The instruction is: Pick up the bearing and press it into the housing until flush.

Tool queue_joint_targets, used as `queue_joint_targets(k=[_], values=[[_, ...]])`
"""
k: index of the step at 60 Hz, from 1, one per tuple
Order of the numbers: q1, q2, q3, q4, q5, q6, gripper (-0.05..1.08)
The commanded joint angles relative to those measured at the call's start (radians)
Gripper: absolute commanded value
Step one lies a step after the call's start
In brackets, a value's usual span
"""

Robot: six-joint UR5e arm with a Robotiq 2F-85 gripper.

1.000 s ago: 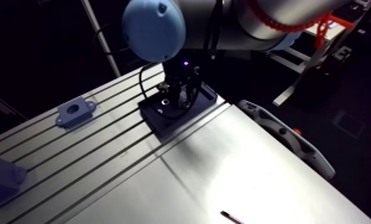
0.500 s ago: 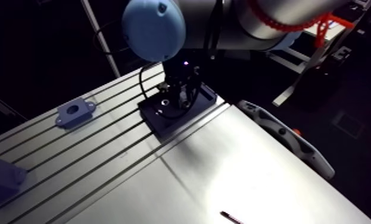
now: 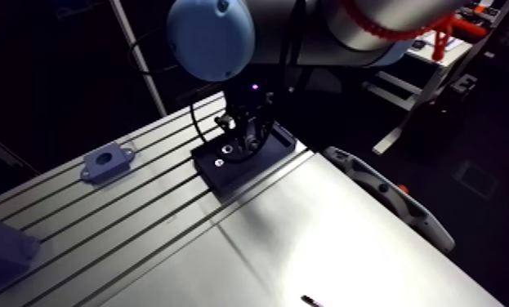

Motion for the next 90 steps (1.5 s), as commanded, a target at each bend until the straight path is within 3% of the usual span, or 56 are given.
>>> queue_joint_targets(k=[1, 14, 35, 55, 62, 68, 90], values=[[0.004, -0.054, -0.025, 0.067, 0.002, 0.034, 0.56], [0.047, -0.072, -0.065, 0.117, 0.002, 0.104, 0.57], [0.219, -0.079, -0.148, 0.197, 0.002, 0.243, 0.57], [0.338, -0.015, -0.235, 0.215, 0.003, 0.294, 0.57], [0.349, -0.007, -0.251, 0.215, 0.009, 0.305, 0.57], [0.373, 0.004, -0.283, 0.216, 0.030, 0.315, 0.57], [0.425, 0.072, -0.359, 0.238, 0.042, 0.335, 0.58]])
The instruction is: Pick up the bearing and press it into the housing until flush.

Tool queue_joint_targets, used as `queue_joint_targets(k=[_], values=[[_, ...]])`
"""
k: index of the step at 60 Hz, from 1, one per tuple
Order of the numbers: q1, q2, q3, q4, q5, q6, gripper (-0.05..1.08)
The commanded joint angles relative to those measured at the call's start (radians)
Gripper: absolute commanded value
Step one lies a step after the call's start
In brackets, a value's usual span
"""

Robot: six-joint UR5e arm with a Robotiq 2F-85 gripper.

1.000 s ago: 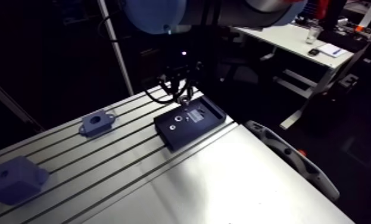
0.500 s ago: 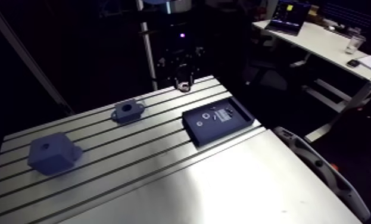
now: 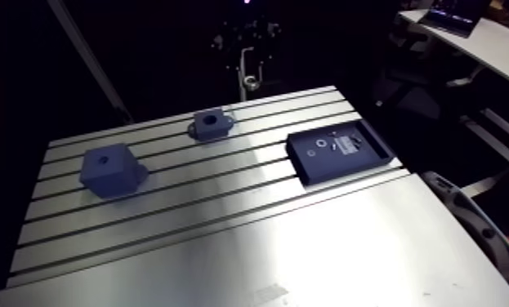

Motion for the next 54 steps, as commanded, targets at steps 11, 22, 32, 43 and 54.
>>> queue_joint_targets(k=[11, 22, 32, 43, 54], values=[[0.050, 0.085, -0.072, 0.009, 0.017, 0.021, 0.58], [0.063, 0.111, -0.096, 0.009, 0.019, 0.024, 0.58], [0.076, 0.129, -0.106, 0.008, 0.019, 0.027, 0.58], [0.092, 0.153, -0.119, 0.008, 0.019, 0.031, 0.58], [0.110, 0.161, -0.119, 0.005, 0.015, 0.041, 0.58]])
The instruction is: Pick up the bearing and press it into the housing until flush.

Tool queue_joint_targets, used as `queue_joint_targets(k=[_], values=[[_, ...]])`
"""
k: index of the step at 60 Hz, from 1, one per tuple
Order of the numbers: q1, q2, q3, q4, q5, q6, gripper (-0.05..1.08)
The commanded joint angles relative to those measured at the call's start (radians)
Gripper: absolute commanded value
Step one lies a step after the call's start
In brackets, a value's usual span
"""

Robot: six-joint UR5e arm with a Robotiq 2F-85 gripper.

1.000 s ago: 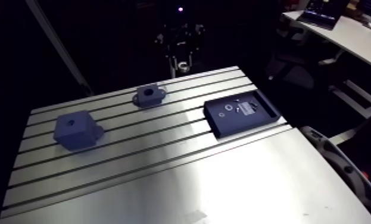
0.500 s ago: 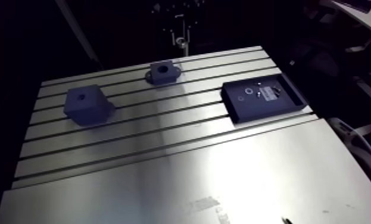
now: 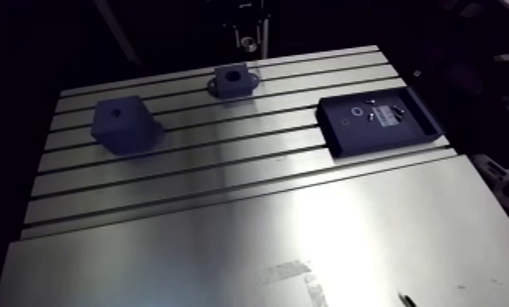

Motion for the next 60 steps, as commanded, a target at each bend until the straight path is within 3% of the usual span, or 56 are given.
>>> queue_joint_targets(k=[1, 60], values=[[0.020, 0.015, -0.004, -0.002, -0.004, 0.008, 0.58], [0.065, 0.070, 0.010, -0.036, -0.015, 0.026, 0.58]])
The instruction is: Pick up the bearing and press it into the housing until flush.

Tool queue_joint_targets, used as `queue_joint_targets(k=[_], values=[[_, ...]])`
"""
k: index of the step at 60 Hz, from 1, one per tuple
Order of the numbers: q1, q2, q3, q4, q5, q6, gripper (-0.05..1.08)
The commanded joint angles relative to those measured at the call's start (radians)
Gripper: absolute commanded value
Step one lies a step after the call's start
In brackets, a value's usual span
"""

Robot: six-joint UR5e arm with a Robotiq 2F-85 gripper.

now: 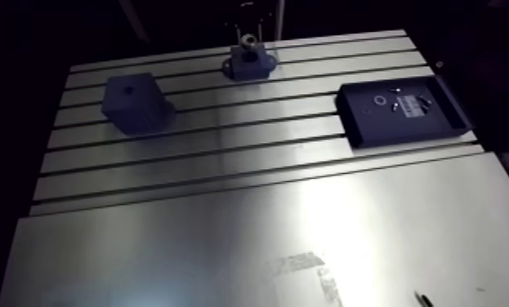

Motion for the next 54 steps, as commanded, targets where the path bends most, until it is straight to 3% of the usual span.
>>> queue_joint_targets(k=[1, 54], values=[[0.010, 0.014, 0.002, -0.005, -0.003, 0.012, 0.58], [0.006, 0.019, 0.021, -0.026, -0.005, -0.002, 0.58]])
